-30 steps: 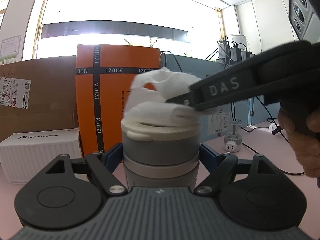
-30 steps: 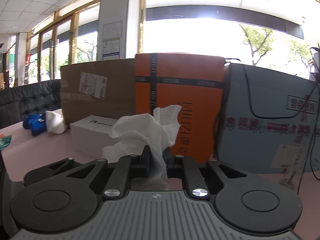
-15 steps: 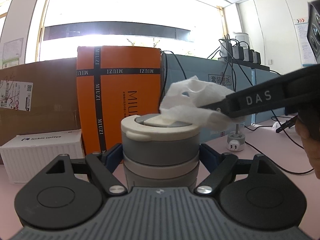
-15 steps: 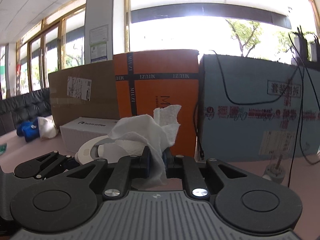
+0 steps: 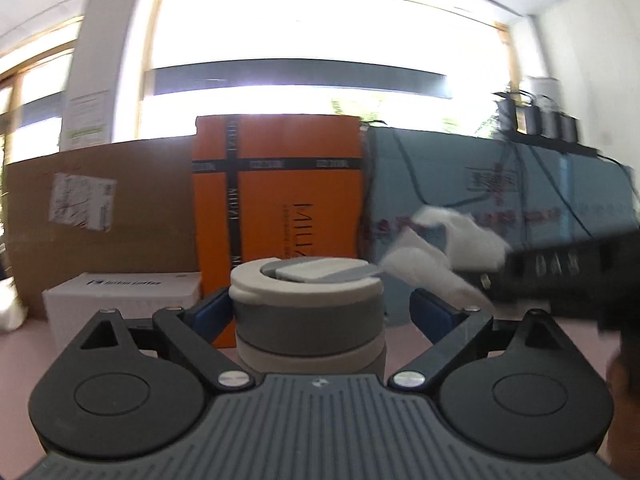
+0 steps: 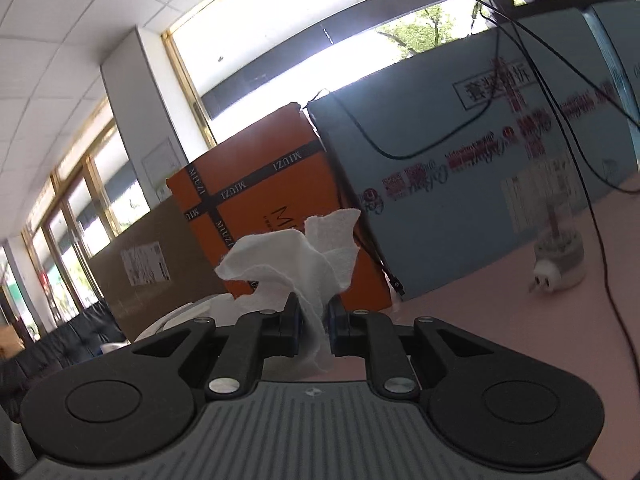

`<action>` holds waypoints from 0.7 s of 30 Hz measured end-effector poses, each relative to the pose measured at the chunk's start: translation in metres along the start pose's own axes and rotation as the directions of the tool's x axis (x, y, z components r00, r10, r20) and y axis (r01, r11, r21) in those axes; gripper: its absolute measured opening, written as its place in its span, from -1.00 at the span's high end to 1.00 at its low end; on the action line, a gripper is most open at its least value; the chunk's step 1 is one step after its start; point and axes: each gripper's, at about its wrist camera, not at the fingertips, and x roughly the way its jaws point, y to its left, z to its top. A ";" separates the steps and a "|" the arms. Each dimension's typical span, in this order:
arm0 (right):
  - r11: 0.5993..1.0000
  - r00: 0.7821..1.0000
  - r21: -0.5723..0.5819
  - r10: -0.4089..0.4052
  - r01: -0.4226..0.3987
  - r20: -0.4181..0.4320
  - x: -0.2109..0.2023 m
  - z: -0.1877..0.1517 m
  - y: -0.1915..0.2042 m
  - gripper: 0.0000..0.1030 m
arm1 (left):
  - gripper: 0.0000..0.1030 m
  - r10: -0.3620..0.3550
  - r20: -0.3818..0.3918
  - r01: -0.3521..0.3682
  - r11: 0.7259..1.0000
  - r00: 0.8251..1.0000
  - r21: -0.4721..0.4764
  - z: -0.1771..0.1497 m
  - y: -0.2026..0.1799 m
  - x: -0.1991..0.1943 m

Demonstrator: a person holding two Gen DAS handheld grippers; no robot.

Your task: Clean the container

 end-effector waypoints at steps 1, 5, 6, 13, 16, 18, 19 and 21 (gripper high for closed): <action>1.000 1.000 0.008 0.001 -0.001 0.007 -0.001 -0.002 -0.002 0.75 | -0.84 0.035 -0.008 -0.035 0.999 0.999 0.004 -0.001 -0.005 0.001; 1.000 1.000 0.022 -0.004 0.004 0.011 -0.001 -0.005 -0.012 0.75 | -0.84 0.147 -0.013 -0.146 0.989 0.989 0.020 -0.006 -0.020 0.007; 1.000 1.000 0.023 -0.005 0.005 0.014 -0.002 -0.005 -0.013 0.75 | -0.84 0.179 -0.009 -0.179 0.984 0.984 0.020 -0.005 -0.023 0.008; 0.998 1.000 0.057 0.026 -0.027 0.014 -0.001 -0.010 -0.020 0.75 | -0.55 0.223 -0.024 -0.224 0.974 0.974 -0.028 -0.003 -0.026 0.014; 0.998 0.999 0.050 0.032 -0.033 0.011 -0.002 -0.013 -0.018 0.75 | -0.54 0.214 -0.022 -0.215 0.976 0.977 -0.035 -0.005 -0.022 0.012; 0.998 0.999 0.057 0.035 -0.035 0.008 -0.002 -0.013 -0.019 0.75 | -0.54 0.190 -0.027 -0.191 0.980 0.981 -0.045 -0.004 -0.018 0.011; 0.997 0.999 0.063 0.035 -0.035 0.007 -0.002 -0.013 -0.020 0.75 | -0.54 0.176 -0.029 -0.177 0.983 0.984 -0.049 -0.003 -0.015 0.010; 0.997 0.999 0.071 0.034 -0.034 0.006 -0.002 -0.014 -0.022 0.75 | -0.53 0.133 -0.031 -0.134 0.990 0.991 -0.053 -0.002 -0.008 0.010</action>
